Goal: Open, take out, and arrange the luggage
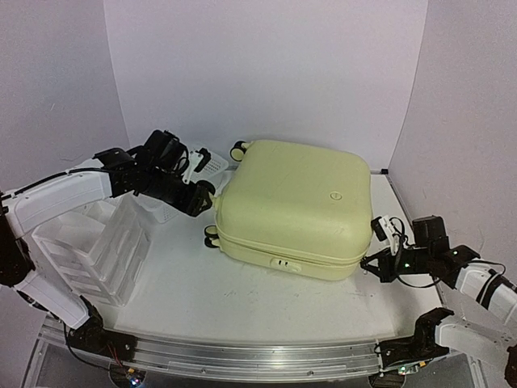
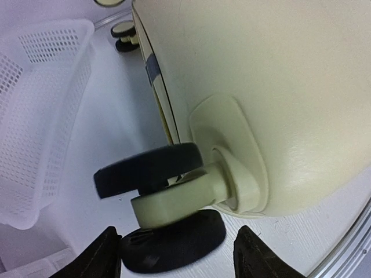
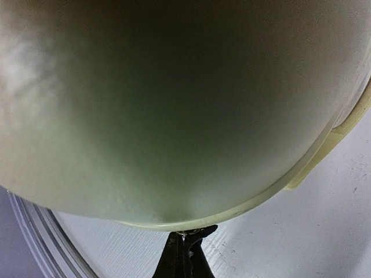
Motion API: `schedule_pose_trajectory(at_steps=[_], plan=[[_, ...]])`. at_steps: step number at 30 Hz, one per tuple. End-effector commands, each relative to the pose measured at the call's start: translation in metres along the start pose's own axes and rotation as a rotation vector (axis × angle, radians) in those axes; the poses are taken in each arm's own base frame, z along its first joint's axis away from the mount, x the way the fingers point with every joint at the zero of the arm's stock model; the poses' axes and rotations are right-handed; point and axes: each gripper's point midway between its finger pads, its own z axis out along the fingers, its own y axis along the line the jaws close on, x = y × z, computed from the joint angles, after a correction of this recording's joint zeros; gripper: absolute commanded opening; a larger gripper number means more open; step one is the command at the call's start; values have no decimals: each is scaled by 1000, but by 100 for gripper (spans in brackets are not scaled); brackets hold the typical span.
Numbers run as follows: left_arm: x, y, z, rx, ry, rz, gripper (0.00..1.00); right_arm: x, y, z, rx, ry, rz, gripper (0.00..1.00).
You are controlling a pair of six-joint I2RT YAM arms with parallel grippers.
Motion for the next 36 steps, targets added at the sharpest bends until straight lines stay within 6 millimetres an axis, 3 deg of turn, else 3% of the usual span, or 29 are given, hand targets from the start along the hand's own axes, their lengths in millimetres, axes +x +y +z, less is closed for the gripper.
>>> schedule_pose_trajectory(at_steps=[1, 4, 6, 12, 15, 18, 22, 26, 31, 33, 36], plan=[[-73, -75, -69, 107, -246, 130, 68, -67, -9, -26, 132, -196, -121, 0], [-100, -111, -86, 197, -307, 130, 71, -72, -5, -27, 117, -198, -131, 0], [-114, -149, -82, 316, -309, 166, 71, -74, 2, -26, 74, -192, -153, 0], [-148, -254, -41, 480, -343, 372, 70, -81, 32, -27, -95, -231, -206, 0], [-168, -284, -25, 527, -396, 431, 68, -80, 29, -28, -74, -240, -195, 0], [-181, -302, -9, 524, -448, 470, 62, -78, 23, -29, -33, -245, -172, 0], [-182, -304, 17, 481, -452, 462, 54, -69, -15, -33, 186, -211, -91, 0], [-158, -300, 47, 464, -378, 431, 53, -63, -40, -42, 343, -183, -52, 0], [-137, -273, 71, 366, -302, 385, 52, -63, -42, -52, 372, -237, -4, 0], [-129, -261, 68, 352, -276, 377, 55, -63, -32, -45, 309, -220, -42, 0], [-122, -247, 41, 347, -255, 381, 68, -62, -17, -36, 205, -186, -112, 0]])
